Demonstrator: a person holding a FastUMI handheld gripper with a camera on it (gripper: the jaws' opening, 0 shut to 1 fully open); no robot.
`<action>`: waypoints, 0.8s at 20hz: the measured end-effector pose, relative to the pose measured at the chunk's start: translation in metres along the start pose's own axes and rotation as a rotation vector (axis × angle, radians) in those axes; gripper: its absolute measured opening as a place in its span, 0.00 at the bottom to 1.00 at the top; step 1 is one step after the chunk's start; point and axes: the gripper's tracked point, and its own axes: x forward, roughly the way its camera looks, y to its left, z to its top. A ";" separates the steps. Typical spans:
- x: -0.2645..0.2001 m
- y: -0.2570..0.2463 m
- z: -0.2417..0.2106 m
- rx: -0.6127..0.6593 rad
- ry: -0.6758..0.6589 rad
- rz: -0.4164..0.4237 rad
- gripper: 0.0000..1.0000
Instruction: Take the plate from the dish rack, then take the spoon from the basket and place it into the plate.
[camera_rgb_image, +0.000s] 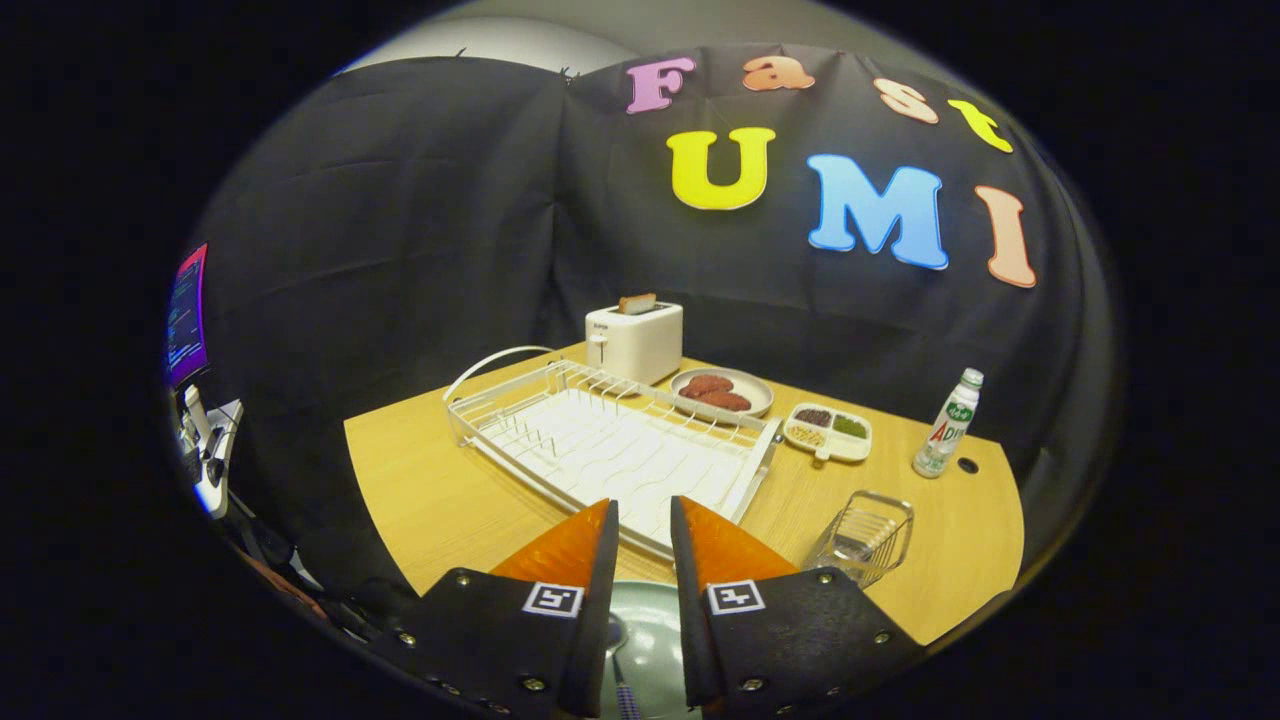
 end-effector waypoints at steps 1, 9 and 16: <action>-0.008 -0.010 0.018 0.004 -0.040 -0.038 0.31; -0.088 -0.096 0.146 0.058 -0.346 -0.388 0.31; -0.111 -0.119 0.143 0.127 -0.354 -0.521 0.96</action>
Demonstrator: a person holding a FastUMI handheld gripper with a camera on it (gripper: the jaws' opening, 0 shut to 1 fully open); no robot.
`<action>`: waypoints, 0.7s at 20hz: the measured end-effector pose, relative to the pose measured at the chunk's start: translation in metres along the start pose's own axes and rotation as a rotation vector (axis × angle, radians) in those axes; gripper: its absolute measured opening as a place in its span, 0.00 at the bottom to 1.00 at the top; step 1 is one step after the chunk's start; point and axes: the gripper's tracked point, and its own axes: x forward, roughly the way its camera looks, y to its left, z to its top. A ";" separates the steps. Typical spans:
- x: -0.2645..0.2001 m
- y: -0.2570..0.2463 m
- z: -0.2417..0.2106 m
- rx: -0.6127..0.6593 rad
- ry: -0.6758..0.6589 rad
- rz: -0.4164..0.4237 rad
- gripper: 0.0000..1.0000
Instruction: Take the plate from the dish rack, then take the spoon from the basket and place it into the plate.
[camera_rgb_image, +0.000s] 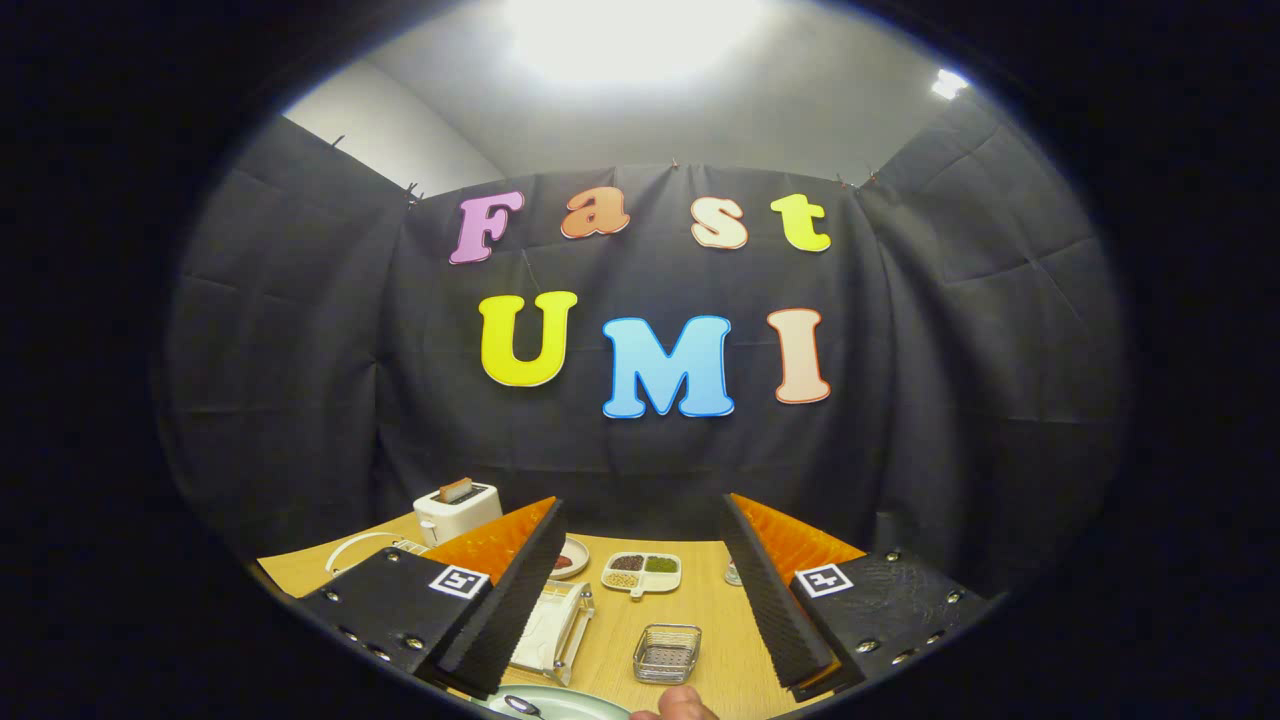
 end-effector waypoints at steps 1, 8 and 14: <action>-0.002 -0.001 -0.004 -0.005 0.010 -0.010 0.96; -0.012 -0.020 -0.002 -0.020 0.011 -0.073 0.96; -0.005 -0.038 0.002 -0.001 0.012 -0.048 0.96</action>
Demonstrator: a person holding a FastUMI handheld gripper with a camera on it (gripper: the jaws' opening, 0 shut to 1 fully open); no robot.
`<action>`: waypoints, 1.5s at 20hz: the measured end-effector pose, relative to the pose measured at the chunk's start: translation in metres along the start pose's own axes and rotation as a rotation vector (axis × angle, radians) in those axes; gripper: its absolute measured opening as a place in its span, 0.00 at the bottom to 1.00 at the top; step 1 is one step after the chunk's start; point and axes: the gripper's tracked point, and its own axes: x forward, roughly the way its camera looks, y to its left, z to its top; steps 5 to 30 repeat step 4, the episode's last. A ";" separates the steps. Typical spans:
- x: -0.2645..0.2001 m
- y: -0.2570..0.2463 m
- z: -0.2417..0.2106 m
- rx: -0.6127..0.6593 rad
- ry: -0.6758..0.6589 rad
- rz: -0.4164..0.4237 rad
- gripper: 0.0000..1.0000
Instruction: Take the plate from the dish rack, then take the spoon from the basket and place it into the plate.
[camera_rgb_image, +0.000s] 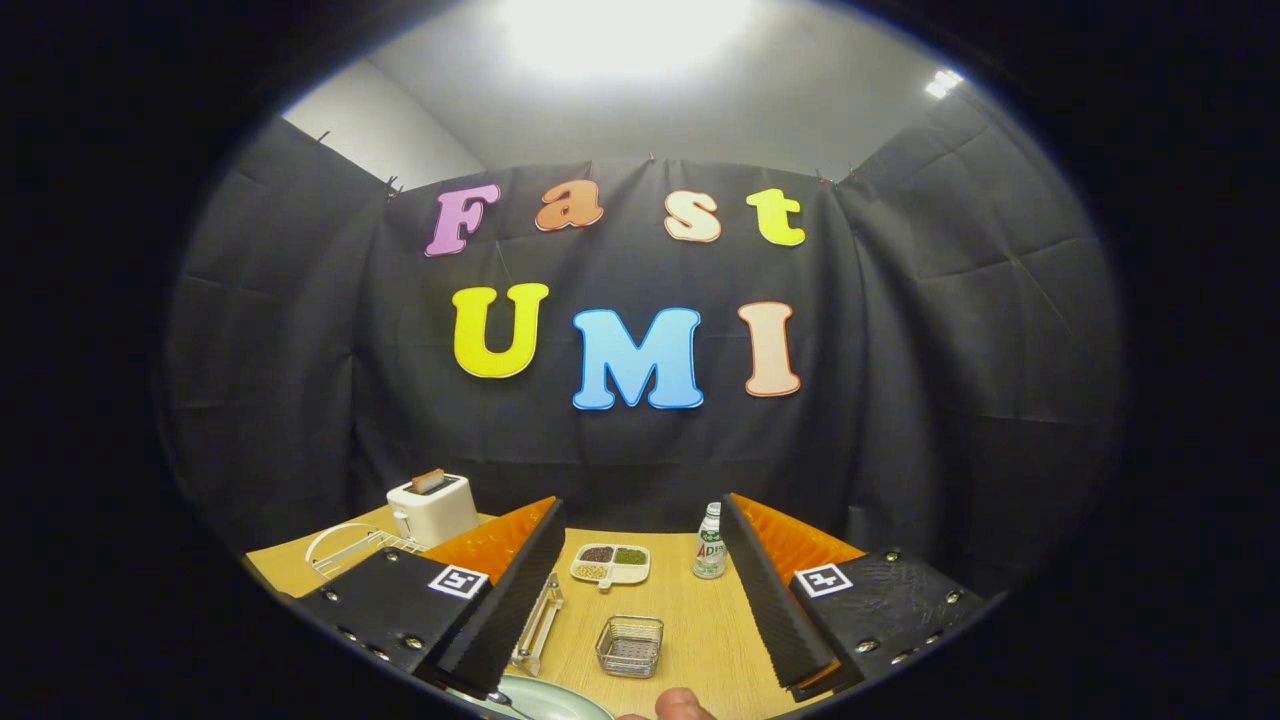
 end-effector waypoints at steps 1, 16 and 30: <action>0.001 -0.006 0.001 -0.001 0.001 -0.004 0.96; 0.003 -0.020 0.003 0.004 0.001 0.003 0.96; 0.003 -0.020 0.003 0.004 0.001 0.003 0.96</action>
